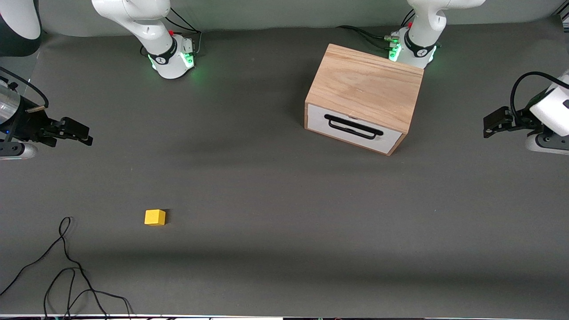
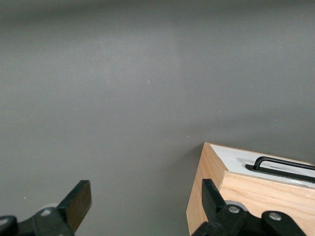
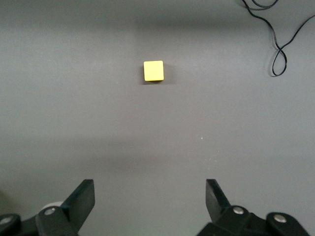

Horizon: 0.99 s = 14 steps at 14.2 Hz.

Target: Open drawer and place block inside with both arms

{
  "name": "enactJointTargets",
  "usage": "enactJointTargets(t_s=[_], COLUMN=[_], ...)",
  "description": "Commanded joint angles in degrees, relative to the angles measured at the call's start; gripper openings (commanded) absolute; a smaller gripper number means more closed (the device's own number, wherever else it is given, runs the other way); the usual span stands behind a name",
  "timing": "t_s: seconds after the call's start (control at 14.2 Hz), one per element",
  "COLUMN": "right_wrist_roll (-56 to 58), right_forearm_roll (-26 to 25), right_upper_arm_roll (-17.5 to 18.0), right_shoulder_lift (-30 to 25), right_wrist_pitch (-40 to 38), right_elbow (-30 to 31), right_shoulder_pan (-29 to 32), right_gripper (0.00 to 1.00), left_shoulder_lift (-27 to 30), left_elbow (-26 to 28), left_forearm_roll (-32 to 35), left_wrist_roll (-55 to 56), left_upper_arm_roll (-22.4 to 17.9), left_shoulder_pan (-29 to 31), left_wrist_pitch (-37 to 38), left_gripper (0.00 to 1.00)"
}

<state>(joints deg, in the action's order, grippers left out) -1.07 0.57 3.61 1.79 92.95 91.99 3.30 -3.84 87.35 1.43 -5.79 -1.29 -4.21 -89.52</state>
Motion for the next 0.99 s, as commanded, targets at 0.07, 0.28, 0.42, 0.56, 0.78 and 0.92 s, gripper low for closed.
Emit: enactJointTargets(t_s=[0.07, 0.28, 0.42, 0.56, 0.78, 0.92], right_wrist_roll=[-4.2, -4.29, -4.21, -4.12, -4.12, -4.12], right_forearm_roll=[1.45, 1.36, 1.36, 0.75, 0.48, 0.4], right_upper_arm_roll=[-0.01, -0.01, -0.1, -0.01, -0.01, 0.08], right_shoulder_lift=[0.93, 0.76, 0.85, 0.85, 0.93, 0.94], right_wrist_pitch=[2.14, 2.15, 2.5, 4.95, 5.66, 5.66], right_elbow=[-1.55, -1.38, -1.64, -1.64, -1.81, -2.08], right_shoulder_pan=[-1.89, -2.86, -2.86, -2.95, -2.95, -3.38], right_gripper=[1.0, 1.0, 1.0, 1.0, 1.0, 1.0], left_shoulder_lift=[0.42, 0.33, 0.33, -0.98, -1.78, -2.48], left_elbow=[-0.07, -0.42, -0.42, -0.42, -0.16, 0.11], left_forearm_roll=[0.24, 0.33, 0.5, 0.24, -0.11, -0.2], left_wrist_roll=[-1.42, -1.42, -1.42, -1.42, -1.42, -1.25], left_upper_arm_roll=[-0.38, -0.38, -0.47, -0.47, -0.2, 0.15], left_shoulder_pan=[-0.01, 0.95, 1.74, 2.97, 2.37, 1.4], left_wrist_pitch=[0.57, 0.4, 0.31, 0.48, 3.11, 4.44], left_gripper=[1.0, 1.0, 1.0, 1.0, 1.0, 1.0])
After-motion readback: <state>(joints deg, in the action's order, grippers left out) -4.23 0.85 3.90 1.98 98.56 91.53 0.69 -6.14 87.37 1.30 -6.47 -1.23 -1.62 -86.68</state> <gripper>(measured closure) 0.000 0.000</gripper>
